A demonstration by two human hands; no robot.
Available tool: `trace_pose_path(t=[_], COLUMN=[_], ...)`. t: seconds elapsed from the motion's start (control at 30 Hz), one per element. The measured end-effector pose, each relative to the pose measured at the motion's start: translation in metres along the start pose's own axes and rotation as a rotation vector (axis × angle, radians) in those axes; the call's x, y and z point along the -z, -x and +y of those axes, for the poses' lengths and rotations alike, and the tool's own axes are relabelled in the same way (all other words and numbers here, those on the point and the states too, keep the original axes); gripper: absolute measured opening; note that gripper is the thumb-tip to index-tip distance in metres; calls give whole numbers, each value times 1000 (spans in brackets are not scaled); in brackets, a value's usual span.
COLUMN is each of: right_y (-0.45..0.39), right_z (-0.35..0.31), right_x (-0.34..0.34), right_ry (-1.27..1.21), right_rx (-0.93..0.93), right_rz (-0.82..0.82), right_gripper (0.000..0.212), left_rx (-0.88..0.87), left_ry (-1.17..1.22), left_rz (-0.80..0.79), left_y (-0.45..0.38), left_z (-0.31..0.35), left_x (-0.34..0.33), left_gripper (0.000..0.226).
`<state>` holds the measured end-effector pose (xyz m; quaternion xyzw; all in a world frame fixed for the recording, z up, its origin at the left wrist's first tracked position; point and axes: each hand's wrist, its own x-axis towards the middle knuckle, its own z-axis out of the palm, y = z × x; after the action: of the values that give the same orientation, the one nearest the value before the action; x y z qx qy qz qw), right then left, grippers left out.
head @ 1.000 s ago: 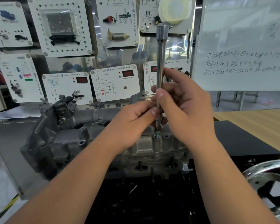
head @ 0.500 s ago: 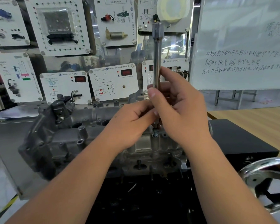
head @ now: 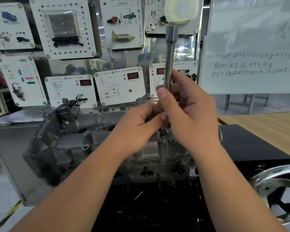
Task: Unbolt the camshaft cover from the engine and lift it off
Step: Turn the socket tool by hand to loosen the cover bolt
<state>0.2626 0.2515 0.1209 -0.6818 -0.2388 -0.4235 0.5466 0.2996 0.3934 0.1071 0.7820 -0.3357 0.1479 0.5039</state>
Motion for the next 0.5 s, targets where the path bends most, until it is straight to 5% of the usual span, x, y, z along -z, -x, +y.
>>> trace_pose_path(t=[0.5], right_y=[-1], right_z=[2], right_x=[1], right_ry=[20], right_rx=[2], right_rz=[-26], right_gripper=[35], left_rx=[-6], left_ry=[69], left_rz=[-11], left_y=[0], left_z=[1], left_x=[1], left_gripper=[44])
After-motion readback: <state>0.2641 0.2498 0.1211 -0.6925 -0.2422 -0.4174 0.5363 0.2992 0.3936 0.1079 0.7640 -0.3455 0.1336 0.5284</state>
